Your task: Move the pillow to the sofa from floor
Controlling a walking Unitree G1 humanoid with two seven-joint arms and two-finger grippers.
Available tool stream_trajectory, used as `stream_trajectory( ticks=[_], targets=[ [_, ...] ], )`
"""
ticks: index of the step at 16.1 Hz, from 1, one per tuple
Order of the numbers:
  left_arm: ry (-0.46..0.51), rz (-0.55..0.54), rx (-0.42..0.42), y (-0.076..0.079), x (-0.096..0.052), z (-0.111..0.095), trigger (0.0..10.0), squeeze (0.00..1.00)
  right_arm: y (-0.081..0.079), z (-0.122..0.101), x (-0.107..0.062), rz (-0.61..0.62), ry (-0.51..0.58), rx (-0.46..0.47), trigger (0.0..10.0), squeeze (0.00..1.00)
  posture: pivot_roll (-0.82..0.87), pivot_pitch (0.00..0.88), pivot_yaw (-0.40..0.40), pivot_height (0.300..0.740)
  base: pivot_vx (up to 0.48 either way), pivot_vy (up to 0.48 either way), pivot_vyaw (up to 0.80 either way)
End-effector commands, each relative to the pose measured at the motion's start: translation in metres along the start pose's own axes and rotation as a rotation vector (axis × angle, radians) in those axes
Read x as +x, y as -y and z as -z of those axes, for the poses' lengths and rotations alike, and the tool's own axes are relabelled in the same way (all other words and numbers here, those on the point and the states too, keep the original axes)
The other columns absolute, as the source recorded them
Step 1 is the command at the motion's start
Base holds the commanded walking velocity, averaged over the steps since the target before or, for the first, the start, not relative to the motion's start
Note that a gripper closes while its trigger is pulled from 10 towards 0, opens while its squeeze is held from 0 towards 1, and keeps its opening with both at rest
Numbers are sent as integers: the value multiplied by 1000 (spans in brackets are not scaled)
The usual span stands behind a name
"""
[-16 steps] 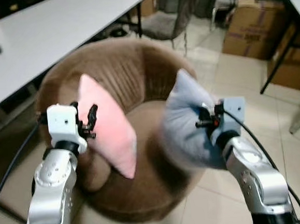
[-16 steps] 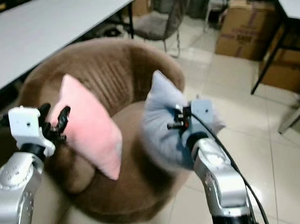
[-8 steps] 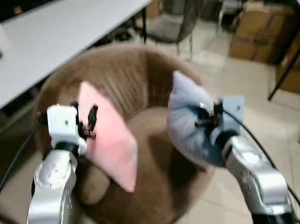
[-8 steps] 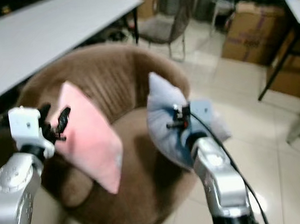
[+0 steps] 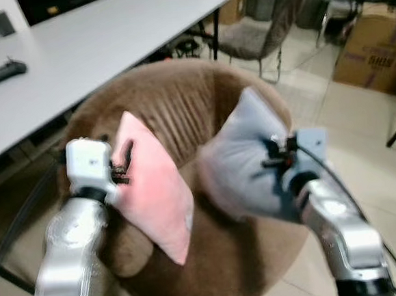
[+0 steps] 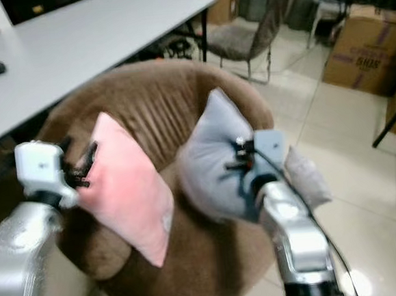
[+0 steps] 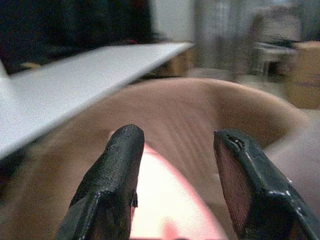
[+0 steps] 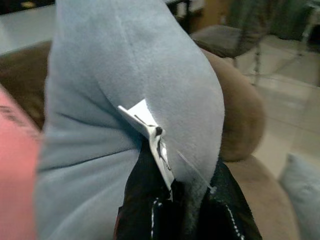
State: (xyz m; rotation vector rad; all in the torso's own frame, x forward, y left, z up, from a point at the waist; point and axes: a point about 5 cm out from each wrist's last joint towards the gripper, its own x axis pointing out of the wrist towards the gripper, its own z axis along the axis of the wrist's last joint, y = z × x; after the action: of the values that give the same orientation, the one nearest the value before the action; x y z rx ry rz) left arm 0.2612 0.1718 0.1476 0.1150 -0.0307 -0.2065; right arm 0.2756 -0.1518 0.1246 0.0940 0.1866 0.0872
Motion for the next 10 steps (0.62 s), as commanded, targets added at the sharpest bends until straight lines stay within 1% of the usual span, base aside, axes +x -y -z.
stream_trajectory(
  ticks=[1, 3, 4, 5, 6, 8, 9, 10],
  targets=[
    [0, 12, 12, -2, -3, -2, 10000, 55, -2, -18, 2, -1, 87, -5, 10000, 0, 108, 0, -11, 740, 0, 0, 0],
    [-5, 102, 38, 5, -6, -2, 10000, 51, -2, -20, 12, 28, 80, -25, 10000, 0, 120, 0, -18, 740, 0, 0, 0],
    [-5, 148, 57, 7, -9, -3, 10000, 55, 0, -20, 23, 53, 58, -59, 10000, 0, 128, 0, -24, 740, 0, 0, 0],
    [-6, 165, 67, 6, -11, -4, 10000, 55, 3, -22, 30, 76, 48, -73, 10000, 0, 137, 0, -29, 740, 0, 0, 0],
    [-6, 179, 79, 5, -13, -5, 10000, 59, 6, -25, 38, 88, 36, -48, 10000, 0, 151, 0, -39, 740, 0, 0, 0],
    [-13, 200, 92, -1, -20, -8, 10000, 55, 12, -35, 59, 113, 14, -97, 10000, 0, 172, 0, -57, 740, 0, 0, 0],
    [-19, 217, 95, -2, -23, -9, 10000, 55, 16, -38, 67, 140, 1, -102, 10000, 0, 178, 0, -63, 740, 0, 0, 0],
    [-22, 226, 96, -2, -25, -10, 10000, 55, 18, -39, 70, 150, -8, -100, 10000, 0, 179, 0, -65, 740, 0, 0, 0]
  ],
)
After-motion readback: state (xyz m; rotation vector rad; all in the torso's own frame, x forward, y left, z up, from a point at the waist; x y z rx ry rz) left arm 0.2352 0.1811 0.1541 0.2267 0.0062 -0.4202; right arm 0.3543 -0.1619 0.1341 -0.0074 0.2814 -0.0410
